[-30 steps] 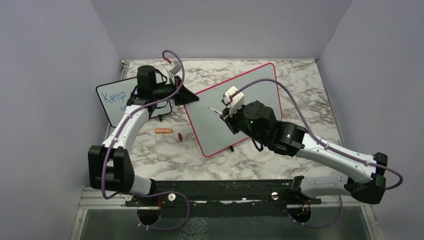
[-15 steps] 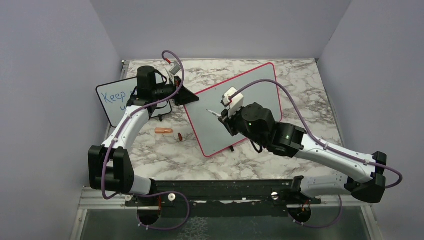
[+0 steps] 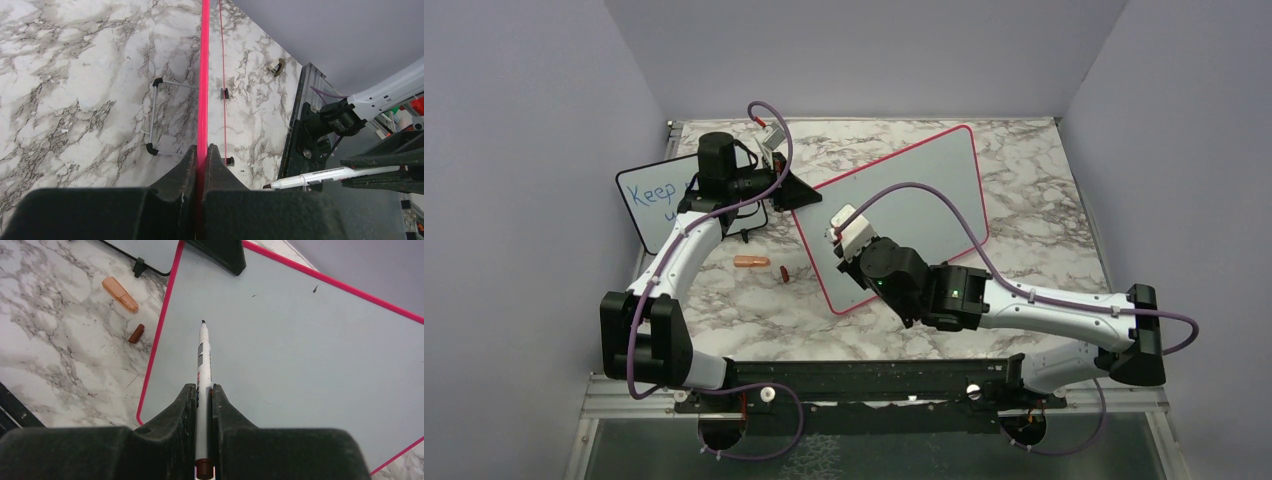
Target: Write a sentence on the whiteboard
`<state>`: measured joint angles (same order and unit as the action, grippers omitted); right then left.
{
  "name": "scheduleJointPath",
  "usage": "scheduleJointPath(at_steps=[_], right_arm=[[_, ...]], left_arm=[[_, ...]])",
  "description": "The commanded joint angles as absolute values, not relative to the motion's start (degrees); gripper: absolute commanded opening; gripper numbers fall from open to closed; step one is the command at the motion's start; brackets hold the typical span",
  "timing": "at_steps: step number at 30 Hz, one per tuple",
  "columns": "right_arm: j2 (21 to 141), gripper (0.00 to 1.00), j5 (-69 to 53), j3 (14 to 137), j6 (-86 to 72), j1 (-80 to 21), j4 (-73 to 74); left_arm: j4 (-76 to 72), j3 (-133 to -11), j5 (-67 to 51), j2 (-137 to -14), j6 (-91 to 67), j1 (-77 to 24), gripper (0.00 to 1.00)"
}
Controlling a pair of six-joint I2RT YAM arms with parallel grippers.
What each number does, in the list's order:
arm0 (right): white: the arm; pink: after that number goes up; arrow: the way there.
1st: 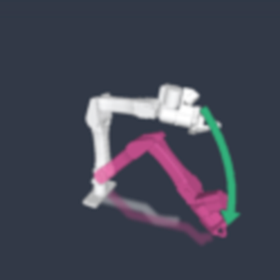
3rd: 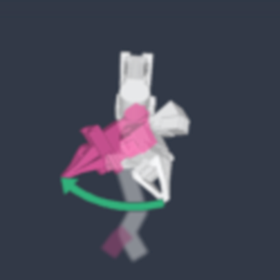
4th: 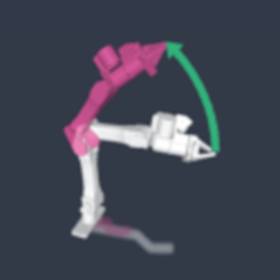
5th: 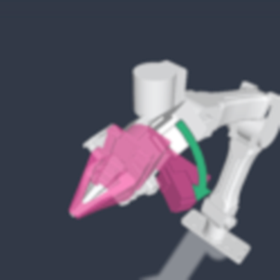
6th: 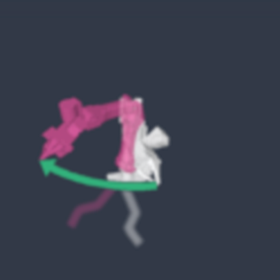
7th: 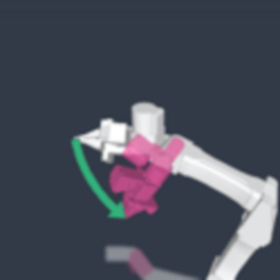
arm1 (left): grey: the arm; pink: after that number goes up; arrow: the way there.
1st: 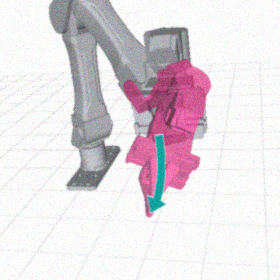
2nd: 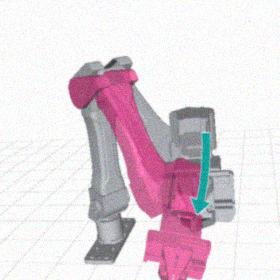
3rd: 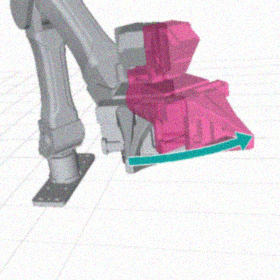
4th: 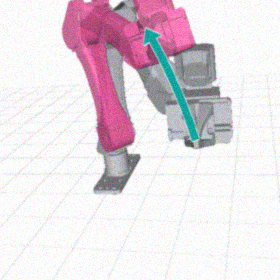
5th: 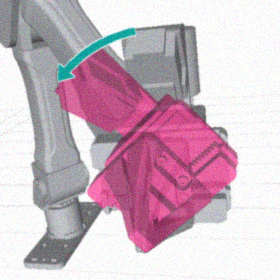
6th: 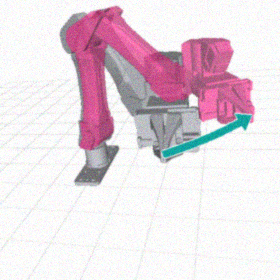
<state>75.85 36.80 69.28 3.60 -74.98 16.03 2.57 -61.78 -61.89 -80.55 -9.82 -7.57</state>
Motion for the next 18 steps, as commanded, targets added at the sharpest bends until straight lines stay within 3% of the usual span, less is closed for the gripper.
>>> scheduleJointPath(at_steps=[1,18], right_arm=[[76.82,0.01,41.83,71.09,4.65,-75.41,11.67],[82.62,0.01,44.97,73.74,8.6,-75.41,6.36]], left_arm=[[4.3,-59.68,-57.32,-80.36,-5.05,-7.83,0.0],[4.8,-60.03,-56.89,-80.51,-5.61,-7.83,0.0]])
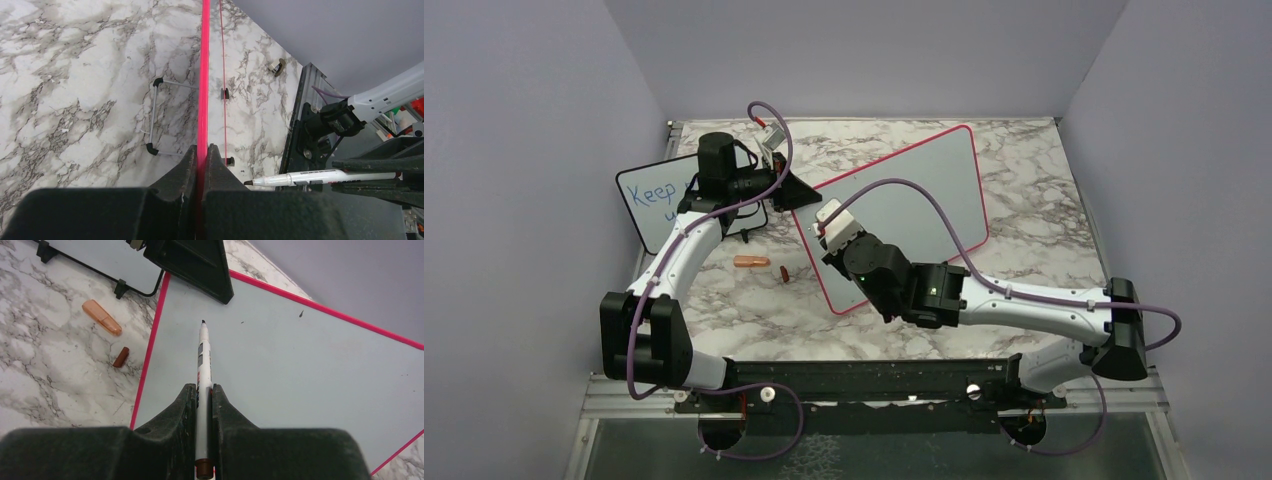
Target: Write a sentence on the whiteboard
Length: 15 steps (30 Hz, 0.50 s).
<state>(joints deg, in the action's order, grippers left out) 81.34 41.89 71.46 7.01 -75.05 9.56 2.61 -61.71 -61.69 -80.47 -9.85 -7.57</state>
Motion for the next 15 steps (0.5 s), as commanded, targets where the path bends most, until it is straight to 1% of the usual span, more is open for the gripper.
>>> scheduleJointPath(at_steps=[1,15], right_arm=[[82.88,0.01,45.23,73.74,8.94,-75.41,6.13],[85.15,0.01,46.3,74.44,9.47,-75.41,6.22]], left_arm=[[4.9,-60.07,-56.87,-80.61,-5.58,-7.82,0.0],[5.11,-60.29,-57.52,-80.89,-5.55,-7.82,0.0]])
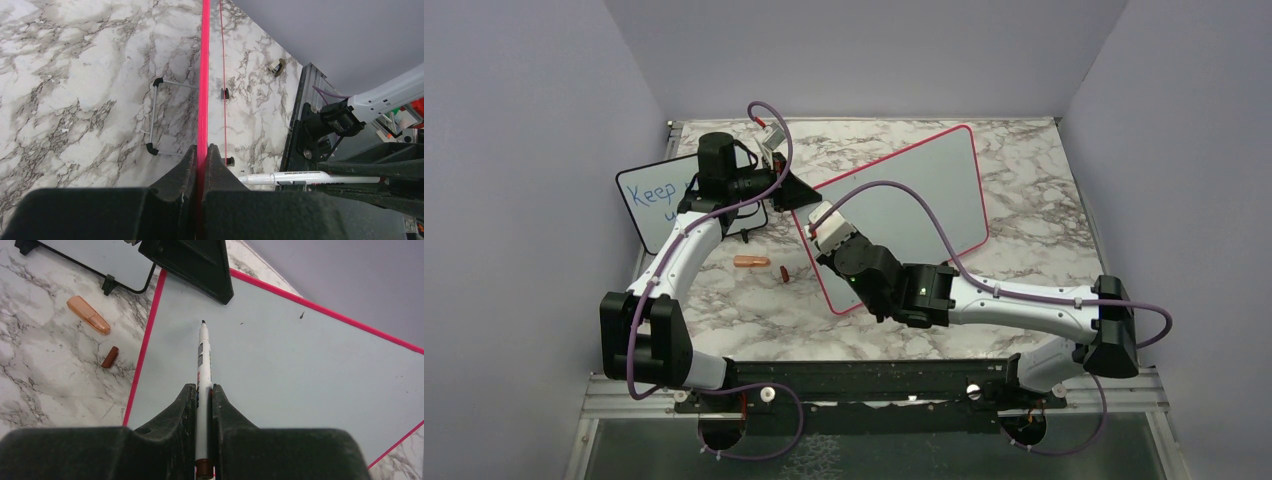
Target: Write a sentence on the whiteboard
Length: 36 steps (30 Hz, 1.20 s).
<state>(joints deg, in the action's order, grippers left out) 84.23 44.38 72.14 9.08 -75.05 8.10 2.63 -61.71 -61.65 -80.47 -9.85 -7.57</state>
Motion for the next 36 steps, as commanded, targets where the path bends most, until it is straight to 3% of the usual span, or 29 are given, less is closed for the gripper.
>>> scheduleJointPath(at_steps=[1,36], right_arm=[[85.28,0.01,46.27,74.44,9.49,-75.41,6.12],[88.21,0.01,48.18,75.32,10.86,-75.41,4.56]], left_arm=[[5.15,-60.29,-57.56,-80.87,-5.56,-7.87,0.0],[5.1,-60.29,-58.71,-81.3,-5.61,-7.83,0.0]])
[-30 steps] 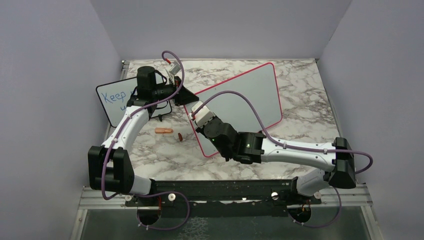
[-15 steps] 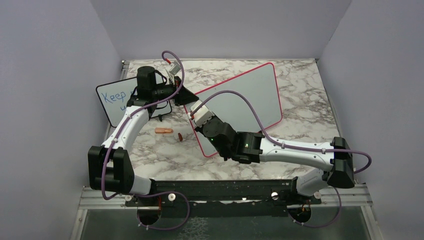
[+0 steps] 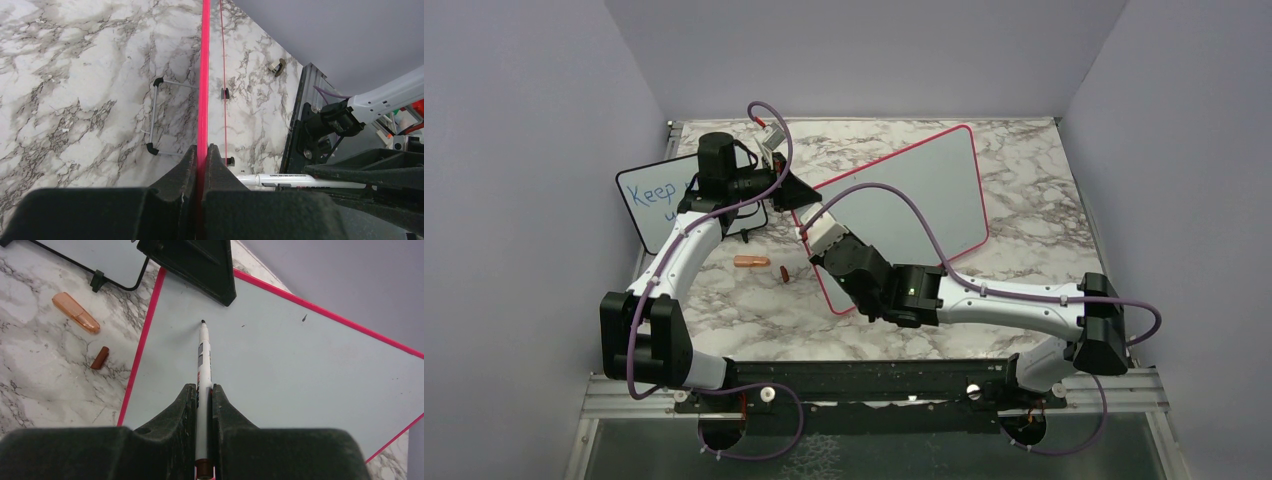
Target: Write a sentence on the whiteboard
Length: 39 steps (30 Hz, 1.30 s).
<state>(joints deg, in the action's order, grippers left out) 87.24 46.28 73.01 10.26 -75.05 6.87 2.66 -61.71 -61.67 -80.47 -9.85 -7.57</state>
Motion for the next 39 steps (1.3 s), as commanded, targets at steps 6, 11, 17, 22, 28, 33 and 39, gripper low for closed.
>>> scheduleJointPath(at_steps=[6,11,17,22,28,33,39], right_arm=[[88.67,0.01,48.78,75.41,11.05,-75.41,4.1],[88.56,0.01,48.54,75.24,11.47,-75.41,3.2],[89.02,0.01,47.97,75.76,11.95,-75.41,2.83],[89.11,0.01,46.82,75.84,12.13,-75.41,2.39],[89.51,0.01,45.54,76.33,12.3,-75.41,3.06],[89.56,0.01,43.8,76.33,12.3,-75.45,3.48],[90.2,0.01,42.21,76.9,12.3,-75.41,4.92]], left_arm=[[5.18,-60.34,-59.0,-81.41,-5.57,-7.88,0.0],[5.11,-60.38,-59.15,-81.39,-5.55,-7.91,0.0],[5.15,-60.38,-59.18,-81.52,-5.64,-7.91,0.0],[5.1,-60.38,-59.15,-81.65,-5.63,-7.96,0.0],[5.13,-60.38,-59.15,-81.74,-5.74,-7.91,0.0],[5.08,-60.38,-59.26,-81.85,-5.72,-7.9,0.0],[5.12,-60.43,-59.28,-81.95,-5.81,-7.89,0.0]])
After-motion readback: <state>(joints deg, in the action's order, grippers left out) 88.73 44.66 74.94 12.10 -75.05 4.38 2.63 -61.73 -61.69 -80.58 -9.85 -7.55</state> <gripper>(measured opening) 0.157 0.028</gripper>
